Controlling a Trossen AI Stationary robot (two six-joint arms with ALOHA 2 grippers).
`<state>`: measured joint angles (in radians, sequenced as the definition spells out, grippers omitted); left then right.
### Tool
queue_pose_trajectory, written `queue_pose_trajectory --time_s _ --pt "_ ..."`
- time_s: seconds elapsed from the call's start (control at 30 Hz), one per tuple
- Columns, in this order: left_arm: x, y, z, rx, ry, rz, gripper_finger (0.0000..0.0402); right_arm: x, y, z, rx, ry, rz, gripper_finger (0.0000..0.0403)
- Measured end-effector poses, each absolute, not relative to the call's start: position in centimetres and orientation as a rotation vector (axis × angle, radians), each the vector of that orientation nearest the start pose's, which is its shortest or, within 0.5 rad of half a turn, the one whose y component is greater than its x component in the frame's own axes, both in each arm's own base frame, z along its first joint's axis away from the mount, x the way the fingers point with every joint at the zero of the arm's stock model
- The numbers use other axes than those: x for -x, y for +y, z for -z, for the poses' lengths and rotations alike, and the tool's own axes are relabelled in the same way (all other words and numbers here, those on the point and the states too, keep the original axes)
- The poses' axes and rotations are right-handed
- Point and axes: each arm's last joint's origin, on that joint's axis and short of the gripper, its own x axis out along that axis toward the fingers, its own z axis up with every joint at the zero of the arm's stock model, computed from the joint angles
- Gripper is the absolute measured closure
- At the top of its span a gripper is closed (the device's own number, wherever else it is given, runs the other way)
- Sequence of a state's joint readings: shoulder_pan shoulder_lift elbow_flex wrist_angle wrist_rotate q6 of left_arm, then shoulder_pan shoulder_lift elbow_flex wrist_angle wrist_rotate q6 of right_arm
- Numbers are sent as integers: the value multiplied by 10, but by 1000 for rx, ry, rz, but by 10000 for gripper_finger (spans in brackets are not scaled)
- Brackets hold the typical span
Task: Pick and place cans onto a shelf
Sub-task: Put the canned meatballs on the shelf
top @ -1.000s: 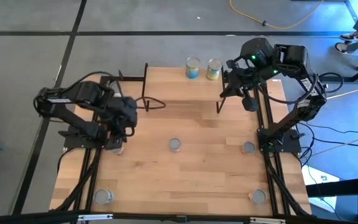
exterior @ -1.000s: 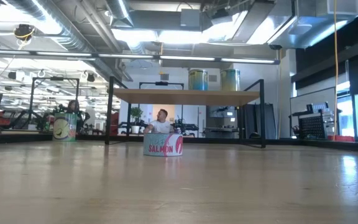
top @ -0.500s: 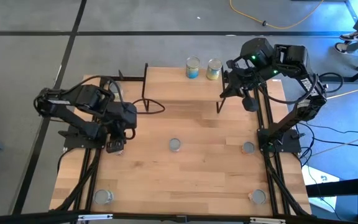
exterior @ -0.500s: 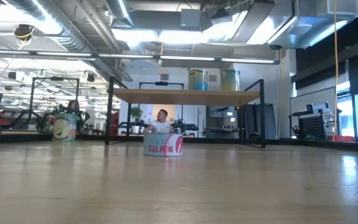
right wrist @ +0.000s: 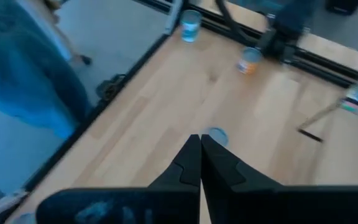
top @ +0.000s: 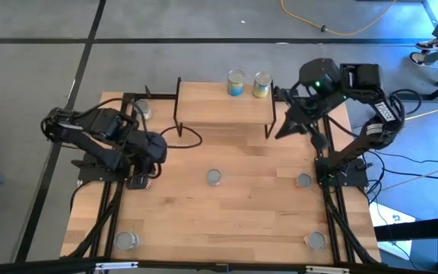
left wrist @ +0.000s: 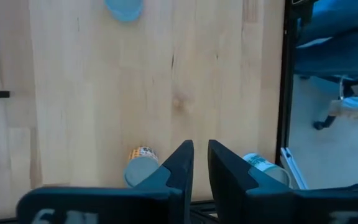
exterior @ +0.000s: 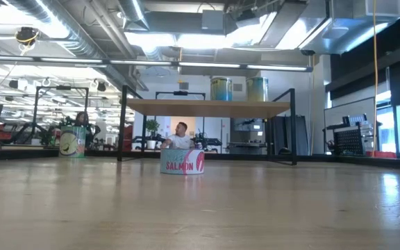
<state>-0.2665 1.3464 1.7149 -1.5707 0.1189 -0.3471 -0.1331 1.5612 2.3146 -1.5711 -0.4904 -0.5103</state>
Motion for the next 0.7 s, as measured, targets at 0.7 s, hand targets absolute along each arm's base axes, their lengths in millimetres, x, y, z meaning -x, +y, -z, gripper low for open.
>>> queue_pose_trajectory --time_s 0.7 --pt "-188 -84 -416 28 1190 155 359 -221 48 -409 -75 1256 -418 396"
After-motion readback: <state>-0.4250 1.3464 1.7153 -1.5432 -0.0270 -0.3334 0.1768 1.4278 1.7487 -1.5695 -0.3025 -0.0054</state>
